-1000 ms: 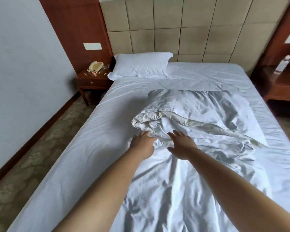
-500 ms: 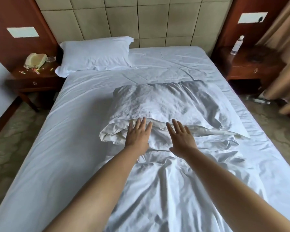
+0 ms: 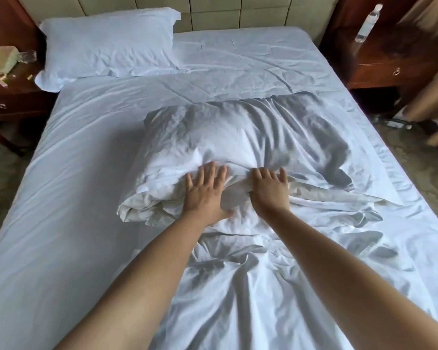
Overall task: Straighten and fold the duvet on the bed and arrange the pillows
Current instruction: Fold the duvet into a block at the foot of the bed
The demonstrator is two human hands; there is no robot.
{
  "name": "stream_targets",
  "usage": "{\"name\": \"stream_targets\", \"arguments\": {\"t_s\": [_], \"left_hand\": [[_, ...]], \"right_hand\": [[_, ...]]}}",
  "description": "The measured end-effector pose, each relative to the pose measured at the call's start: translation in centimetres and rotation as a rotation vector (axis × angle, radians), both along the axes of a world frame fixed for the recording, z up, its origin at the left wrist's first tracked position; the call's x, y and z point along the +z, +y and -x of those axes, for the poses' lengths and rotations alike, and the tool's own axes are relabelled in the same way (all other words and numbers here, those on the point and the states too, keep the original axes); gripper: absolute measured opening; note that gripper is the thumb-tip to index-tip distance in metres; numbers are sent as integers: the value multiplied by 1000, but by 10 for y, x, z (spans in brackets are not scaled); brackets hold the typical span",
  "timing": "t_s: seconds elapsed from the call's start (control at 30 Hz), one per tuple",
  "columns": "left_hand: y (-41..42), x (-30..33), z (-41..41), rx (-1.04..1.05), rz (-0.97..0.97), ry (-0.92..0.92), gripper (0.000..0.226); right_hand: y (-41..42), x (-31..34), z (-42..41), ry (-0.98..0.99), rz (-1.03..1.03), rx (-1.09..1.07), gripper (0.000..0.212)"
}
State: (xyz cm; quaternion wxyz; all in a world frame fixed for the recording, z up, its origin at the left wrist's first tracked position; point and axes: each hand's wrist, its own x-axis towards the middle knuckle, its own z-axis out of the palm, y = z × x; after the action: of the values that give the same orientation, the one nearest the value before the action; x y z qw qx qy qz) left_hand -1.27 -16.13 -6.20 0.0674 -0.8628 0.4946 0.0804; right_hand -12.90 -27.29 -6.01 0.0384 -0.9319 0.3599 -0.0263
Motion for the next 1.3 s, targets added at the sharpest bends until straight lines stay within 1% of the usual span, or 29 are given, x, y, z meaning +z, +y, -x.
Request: {"name": "stream_targets", "arguments": {"t_s": [0.07,0.13,0.2,0.23,0.3,0.33,0.37,0.4,0.43,0.5,0.57,0.63,0.67,0.73,0.77,0.8,0.83,0.87,0.93,1.07,1.1,1.13,1.17,1.2,1.23,1.3], "left_hand": [[-6,2,-3,12,45,-104,109],[-10,9,-7,-20,126,-179,99],[-9,14,-13,-106,275,-246,77],[-7,18,-16,-142,360,-272,67],[-2,29,-15,-217,485,-282,44],[4,31,-13,-259,530,-287,29],[11,30,-10,-302,553,-276,13],[20,25,-8,-350,568,-261,12],[30,16,-6,-394,555,-250,20],[50,0,0,-436,469,-217,20],[64,-15,9,-431,362,-177,22],[69,-25,16,-360,254,-100,34],[68,-25,17,-329,218,-92,42],[62,-23,11,-307,72,-84,56],[59,-24,6,-308,-25,-53,66],[56,-22,1,-301,-121,5,76],[53,-19,-1,-292,-242,31,83],[50,-18,-3,-307,-334,18,85],[47,-17,-4,-369,-427,-26,80],[40,-14,-17,-425,-623,-209,65],[41,-17,-22,-436,-639,-241,64],[43,-22,-26,-450,-600,-280,64],[47,-32,-28,-457,-478,-302,62],[52,-41,-28,-438,-311,-296,63],[55,-46,-25,-400,-219,-266,67],[53,-48,-15,-262,-253,-55,94]], "right_hand": [[-6,9,-6,-89,-45,-104,23],[-10,20,-4,-128,-92,-161,15],[-13,31,4,-139,-100,-128,15],[-14,36,9,-176,-83,-106,16],[-11,42,18,-315,15,-47,20],[-9,42,23,-355,55,-12,20],[-6,41,28,-336,71,33,20],[-2,36,34,-292,81,91,21],[1,26,40,-218,58,150,24],[12,4,52,-60,5,220,33],[22,-15,63,96,12,240,53],[27,-32,74,228,51,256,74],[26,-39,78,261,58,266,85],[20,-44,81,312,80,272,107],[18,-43,79,354,85,273,113],[15,-40,75,408,98,273,116],[13,-38,70,450,115,285,115],[11,-39,64,475,112,294,111],[7,-41,53,505,85,273,106],[1,-43,39,544,65,292,89],[-1,-42,37,559,64,299,88],[-2,-42,35,569,66,293,88],[-2,-43,33,576,74,281,89],[-3,-47,32,586,77,273,91],[-4,-51,31,591,76,272,94],[-4,-59,31,604,67,287,98]]}}
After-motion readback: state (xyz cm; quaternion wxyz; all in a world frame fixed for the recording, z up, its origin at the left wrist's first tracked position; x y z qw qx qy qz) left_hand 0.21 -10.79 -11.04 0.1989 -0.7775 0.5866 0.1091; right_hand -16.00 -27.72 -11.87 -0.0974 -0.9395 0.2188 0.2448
